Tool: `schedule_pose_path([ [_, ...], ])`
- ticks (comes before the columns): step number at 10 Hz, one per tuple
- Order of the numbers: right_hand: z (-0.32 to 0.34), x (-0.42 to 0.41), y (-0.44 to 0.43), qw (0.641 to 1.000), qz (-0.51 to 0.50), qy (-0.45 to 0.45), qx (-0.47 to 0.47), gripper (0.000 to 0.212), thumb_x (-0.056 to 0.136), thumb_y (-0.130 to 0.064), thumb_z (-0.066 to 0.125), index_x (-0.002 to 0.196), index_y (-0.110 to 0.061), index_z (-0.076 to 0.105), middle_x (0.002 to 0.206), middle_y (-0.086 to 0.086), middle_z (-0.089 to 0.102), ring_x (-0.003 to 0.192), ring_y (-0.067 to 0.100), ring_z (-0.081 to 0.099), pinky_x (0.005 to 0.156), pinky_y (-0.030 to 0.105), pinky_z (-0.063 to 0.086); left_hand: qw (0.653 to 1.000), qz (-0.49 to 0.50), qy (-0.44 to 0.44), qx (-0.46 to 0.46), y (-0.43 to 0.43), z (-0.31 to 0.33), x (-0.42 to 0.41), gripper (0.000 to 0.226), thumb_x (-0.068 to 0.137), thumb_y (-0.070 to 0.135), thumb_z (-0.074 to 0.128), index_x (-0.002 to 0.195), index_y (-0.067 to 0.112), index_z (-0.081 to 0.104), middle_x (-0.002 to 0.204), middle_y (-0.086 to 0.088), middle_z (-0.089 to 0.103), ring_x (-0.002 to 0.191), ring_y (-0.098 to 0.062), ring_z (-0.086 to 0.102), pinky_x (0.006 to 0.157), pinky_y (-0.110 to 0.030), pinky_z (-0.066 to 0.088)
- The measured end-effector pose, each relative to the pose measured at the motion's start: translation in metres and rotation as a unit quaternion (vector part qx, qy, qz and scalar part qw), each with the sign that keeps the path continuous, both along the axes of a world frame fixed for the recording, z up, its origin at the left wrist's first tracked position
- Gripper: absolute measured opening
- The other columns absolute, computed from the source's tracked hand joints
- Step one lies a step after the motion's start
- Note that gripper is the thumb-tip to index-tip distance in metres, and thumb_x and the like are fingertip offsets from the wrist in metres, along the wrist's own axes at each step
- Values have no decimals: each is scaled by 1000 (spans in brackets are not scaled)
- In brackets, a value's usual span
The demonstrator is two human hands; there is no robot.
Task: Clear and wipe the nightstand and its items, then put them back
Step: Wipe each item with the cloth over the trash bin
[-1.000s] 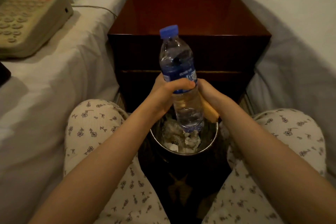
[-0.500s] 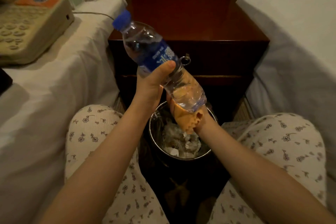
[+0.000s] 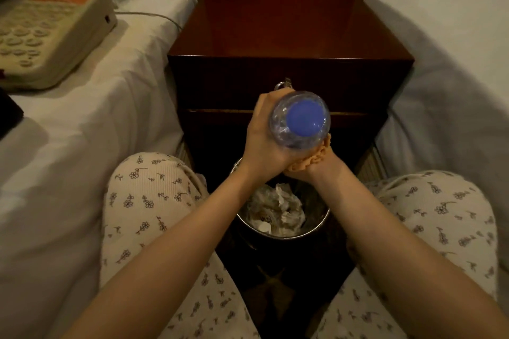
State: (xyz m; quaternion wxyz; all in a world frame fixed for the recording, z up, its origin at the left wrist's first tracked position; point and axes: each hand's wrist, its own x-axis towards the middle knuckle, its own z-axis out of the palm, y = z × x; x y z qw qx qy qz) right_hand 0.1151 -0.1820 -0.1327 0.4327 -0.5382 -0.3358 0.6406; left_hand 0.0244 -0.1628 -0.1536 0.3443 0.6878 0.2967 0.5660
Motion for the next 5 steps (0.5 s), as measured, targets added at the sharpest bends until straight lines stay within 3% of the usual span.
schedule_pose_path([
  [1, -6, 13, 16, 922, -121, 362, -63, 65, 102, -17, 22, 51, 0, 59, 43, 12, 57, 35, 18, 59, 32, 20, 44, 1000, -9, -2, 7, 5, -3, 0, 65, 59, 25, 79, 115, 21, 47, 114, -15, 50, 107, -7, 55, 94, -25, 49],
  [2, -13, 9, 27, 943, -171, 267, -100, 52, 100, -18, 20, 71, 1, 58, 62, 17, 62, 63, 26, 58, 50, 30, 51, 1000, 24, 10, -17, 6, -5, -6, 68, 56, 31, 79, 114, 24, 45, 114, -17, 54, 104, -13, 58, 92, -22, 50],
  [3, -43, -1, 31, 958, -254, 119, -55, 55, 100, -21, 22, 75, 8, 60, 66, 19, 62, 66, 27, 61, 53, 27, 52, 998, 46, 10, -49, 2, -4, -9, 67, 55, 37, 77, 113, 21, 46, 111, -7, 57, 101, 1, 58, 89, -10, 45],
  [4, -62, -6, 34, 957, -277, -63, 62, 34, 95, -33, 38, 111, -4, 47, 109, 23, 59, 97, 34, 60, 81, 45, 50, 997, 26, 12, -66, 1, -1, -10, 67, 57, 32, 78, 114, 22, 46, 110, 6, 55, 101, 9, 56, 88, -8, 45],
  [5, -70, -6, 33, 960, -234, -116, 103, 36, 94, -35, 41, 114, -7, 52, 110, 19, 63, 100, 32, 61, 87, 48, 48, 990, 15, -20, -136, 8, 2, -17, 90, 51, 19, 85, 128, -1, 43, 121, -6, 57, 108, -2, 58, 92, -17, 49],
])
